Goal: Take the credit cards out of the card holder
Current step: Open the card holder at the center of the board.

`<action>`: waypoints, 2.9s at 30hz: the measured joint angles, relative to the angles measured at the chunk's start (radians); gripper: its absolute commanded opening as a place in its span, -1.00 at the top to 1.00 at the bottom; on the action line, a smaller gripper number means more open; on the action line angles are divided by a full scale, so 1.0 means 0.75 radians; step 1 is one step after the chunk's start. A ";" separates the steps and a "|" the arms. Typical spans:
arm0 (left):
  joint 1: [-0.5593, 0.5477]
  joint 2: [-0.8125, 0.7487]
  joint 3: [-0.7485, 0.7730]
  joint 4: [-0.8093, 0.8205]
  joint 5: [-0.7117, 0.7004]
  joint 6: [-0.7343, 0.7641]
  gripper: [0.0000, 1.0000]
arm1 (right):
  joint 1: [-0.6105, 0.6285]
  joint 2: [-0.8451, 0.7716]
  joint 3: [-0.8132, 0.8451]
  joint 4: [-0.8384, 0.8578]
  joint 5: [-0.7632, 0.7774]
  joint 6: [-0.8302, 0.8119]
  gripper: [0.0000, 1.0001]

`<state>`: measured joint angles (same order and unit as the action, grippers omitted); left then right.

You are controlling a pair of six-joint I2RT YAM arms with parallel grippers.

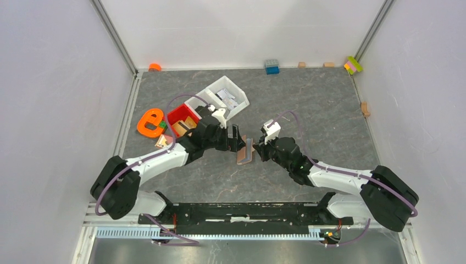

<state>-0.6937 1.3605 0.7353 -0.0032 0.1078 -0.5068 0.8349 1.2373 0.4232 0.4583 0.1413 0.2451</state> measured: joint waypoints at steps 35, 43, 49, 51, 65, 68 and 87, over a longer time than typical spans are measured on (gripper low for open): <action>0.024 0.362 0.192 -0.232 -0.037 -0.005 0.96 | -0.009 0.010 0.025 -0.108 0.197 0.050 0.48; 0.027 0.393 0.209 -0.233 -0.037 -0.005 0.96 | -0.091 0.204 0.103 -0.181 0.102 0.128 0.07; 0.037 0.443 0.231 -0.253 -0.039 -0.004 0.96 | -0.152 0.233 0.106 -0.158 -0.020 0.171 -0.03; 0.042 0.460 0.249 -0.263 -0.034 -0.005 0.96 | -0.166 0.233 0.099 -0.121 -0.066 0.193 -0.02; 0.042 0.496 0.276 -0.217 0.008 -0.006 0.96 | -0.171 0.260 0.063 0.103 -0.346 0.274 -0.35; 0.042 0.492 0.257 -0.183 0.014 -0.011 0.96 | -0.171 0.260 0.047 0.107 -0.354 0.282 -0.48; 0.042 0.347 0.123 -0.081 0.073 -0.036 0.96 | -0.171 0.228 -0.026 0.217 -0.461 0.311 -0.75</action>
<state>-0.6624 1.6211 0.8272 -0.0639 0.1623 -0.5339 0.7067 1.4082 0.4034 0.6212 -0.2047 0.4782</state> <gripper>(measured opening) 0.058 0.871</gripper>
